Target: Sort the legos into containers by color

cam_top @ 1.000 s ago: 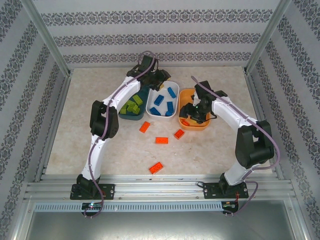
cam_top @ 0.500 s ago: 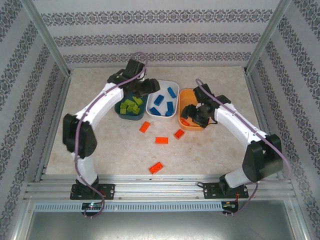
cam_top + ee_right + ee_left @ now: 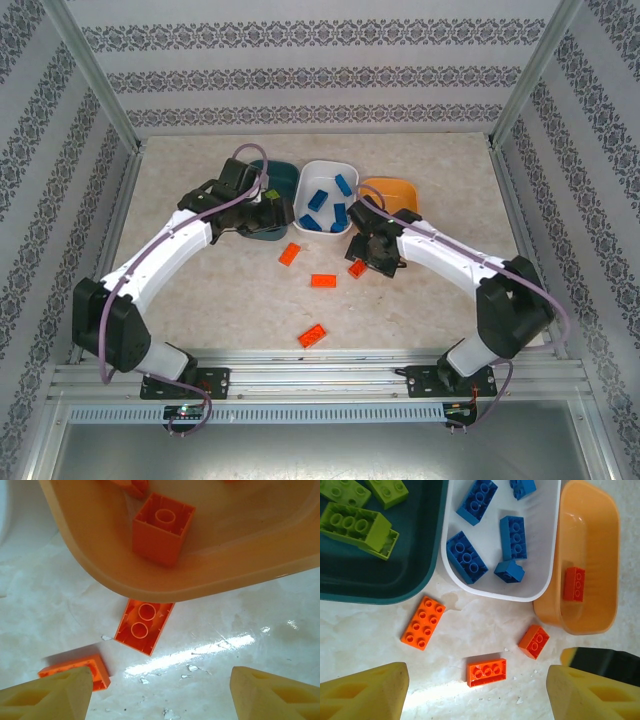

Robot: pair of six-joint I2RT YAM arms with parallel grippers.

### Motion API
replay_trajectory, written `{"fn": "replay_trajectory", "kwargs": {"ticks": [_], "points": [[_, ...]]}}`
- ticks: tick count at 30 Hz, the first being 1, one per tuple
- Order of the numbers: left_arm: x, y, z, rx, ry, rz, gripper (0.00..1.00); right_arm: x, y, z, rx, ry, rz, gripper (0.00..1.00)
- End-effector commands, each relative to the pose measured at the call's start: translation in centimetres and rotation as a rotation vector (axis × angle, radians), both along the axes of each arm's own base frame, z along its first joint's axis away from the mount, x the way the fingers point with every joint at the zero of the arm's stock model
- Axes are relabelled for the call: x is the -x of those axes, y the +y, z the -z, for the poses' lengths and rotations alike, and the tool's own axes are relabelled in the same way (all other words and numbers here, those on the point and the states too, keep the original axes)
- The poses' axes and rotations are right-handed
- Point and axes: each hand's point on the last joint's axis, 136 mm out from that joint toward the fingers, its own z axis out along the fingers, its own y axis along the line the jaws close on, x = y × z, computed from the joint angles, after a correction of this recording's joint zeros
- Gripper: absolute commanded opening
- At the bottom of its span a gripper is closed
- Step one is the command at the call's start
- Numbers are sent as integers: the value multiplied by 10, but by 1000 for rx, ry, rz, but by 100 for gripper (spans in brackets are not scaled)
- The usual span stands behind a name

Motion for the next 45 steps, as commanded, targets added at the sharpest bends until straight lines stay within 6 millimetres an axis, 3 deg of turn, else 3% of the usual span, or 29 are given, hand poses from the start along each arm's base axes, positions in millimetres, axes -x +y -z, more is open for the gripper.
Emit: {"fn": "replay_trajectory", "kwargs": {"ticks": [1,13,22,34,39,45], "points": [[-1,10,-11,6,-47,-10,74,-14,6,5,54,-25,31,72],[17,49,-16,-3,-60,-85,74,-19,24,44,102,57,67,68],[24,62,-17,-2,-67,-122,75,-13,29,64,103,117,60,60],[17,58,-11,56,-60,-166,75,-14,38,47,51,87,-20,33],[12,54,-10,66,-55,-160,75,-16,54,31,-3,56,-91,32],[7,46,-4,69,-26,-122,75,-28,70,-10,-48,-46,-178,32]]}}
